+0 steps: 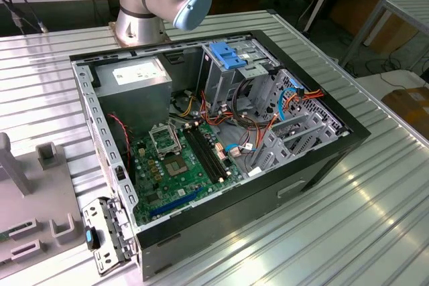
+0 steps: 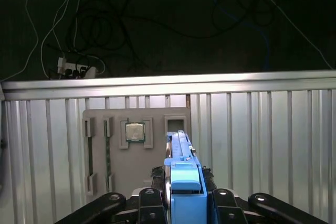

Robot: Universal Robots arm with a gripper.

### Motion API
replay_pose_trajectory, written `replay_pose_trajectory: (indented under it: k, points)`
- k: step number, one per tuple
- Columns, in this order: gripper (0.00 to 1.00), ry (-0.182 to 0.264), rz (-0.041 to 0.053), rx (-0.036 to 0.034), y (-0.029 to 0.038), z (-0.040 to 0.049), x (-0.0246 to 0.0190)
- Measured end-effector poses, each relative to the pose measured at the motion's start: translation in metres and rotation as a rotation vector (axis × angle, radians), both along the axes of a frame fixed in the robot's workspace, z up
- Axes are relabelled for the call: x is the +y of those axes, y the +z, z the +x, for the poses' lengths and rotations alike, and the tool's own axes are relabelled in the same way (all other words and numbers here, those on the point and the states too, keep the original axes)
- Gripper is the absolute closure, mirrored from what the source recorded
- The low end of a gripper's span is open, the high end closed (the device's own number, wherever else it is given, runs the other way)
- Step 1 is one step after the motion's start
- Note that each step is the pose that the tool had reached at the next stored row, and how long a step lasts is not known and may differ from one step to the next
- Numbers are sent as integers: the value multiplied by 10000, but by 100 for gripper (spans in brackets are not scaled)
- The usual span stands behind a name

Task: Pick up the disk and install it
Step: 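Pick up the disk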

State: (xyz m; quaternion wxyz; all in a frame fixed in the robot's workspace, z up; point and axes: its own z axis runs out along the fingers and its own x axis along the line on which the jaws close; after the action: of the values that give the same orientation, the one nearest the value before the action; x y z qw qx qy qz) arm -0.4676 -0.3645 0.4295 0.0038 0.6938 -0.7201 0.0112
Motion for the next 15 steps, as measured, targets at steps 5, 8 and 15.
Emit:
replay_pose_trajectory:
  k: [5,8,15]
  points:
    - [63,0,0,0,55,0,0]
    - [63,0,0,-1,95,0,0]
    - [63,0,0,-1,209,0,0]
